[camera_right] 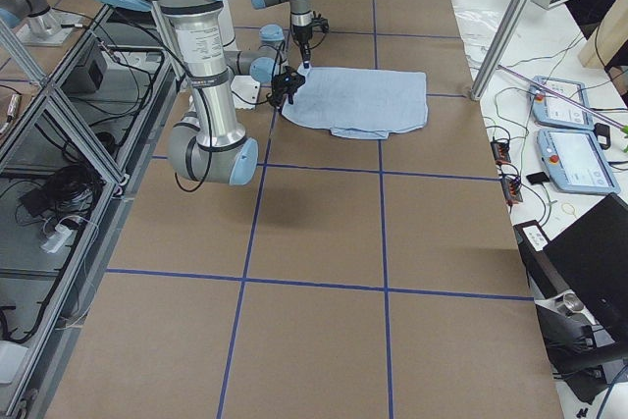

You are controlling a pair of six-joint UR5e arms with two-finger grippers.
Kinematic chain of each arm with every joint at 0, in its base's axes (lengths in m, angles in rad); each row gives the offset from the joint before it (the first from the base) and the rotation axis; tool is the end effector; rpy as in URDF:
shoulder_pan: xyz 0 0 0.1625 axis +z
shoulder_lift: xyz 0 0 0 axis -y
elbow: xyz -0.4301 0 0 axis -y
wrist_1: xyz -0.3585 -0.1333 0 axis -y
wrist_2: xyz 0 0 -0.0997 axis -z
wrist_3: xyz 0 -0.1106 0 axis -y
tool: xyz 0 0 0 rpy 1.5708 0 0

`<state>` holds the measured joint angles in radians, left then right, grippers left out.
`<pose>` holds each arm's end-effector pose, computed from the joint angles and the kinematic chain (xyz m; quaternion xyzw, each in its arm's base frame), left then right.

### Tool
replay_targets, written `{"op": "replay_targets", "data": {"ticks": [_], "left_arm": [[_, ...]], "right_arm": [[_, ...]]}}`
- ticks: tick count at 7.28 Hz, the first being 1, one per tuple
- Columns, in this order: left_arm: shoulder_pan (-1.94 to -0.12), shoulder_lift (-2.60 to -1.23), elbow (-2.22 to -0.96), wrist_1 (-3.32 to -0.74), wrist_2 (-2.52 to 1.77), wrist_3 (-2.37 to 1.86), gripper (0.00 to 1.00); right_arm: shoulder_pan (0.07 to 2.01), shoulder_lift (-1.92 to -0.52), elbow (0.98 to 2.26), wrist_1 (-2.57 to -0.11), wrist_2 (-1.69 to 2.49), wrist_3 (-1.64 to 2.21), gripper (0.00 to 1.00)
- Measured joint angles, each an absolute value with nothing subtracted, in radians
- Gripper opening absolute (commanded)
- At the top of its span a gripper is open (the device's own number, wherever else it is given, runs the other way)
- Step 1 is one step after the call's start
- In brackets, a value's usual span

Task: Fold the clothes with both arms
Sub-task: 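Position both grippers at the shirt's near corners and grasp them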

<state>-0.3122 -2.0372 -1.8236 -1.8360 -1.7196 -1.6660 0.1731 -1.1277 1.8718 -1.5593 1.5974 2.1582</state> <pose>0.5440 -0.2984 0.2880 -0.0141 0.4756 -0.1434 0.8678 -0.5652 -0.2312 0.3204 -0.0880 -0.3584 0.3404 0.8648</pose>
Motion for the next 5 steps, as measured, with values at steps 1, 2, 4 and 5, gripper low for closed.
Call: {"op": "replay_targets", "data": {"ticks": [1,2,4,5], "left_arm": [[-0.312,-2.037,-1.822,-1.836,-1.72,-1.666,0.0],[-0.312,-2.038,-1.821,-1.837,-1.72,-1.666,0.0],[-0.312,-2.039,-1.82,-1.838,-1.719,-1.666,0.0],[-0.313,-2.039,-1.82,-1.838,-1.719,-1.666,0.0]], "right_arm": [[0.173,-1.127,1.872,-1.558,1.597,2.158,0.06],[0.173,-1.126,1.872,-1.558,1.597,2.158,0.02],[0.175,-1.126,1.881,-1.559,1.597,2.158,0.0],[0.176,-1.126,1.887,-1.56,1.598,2.158,0.0]]}}
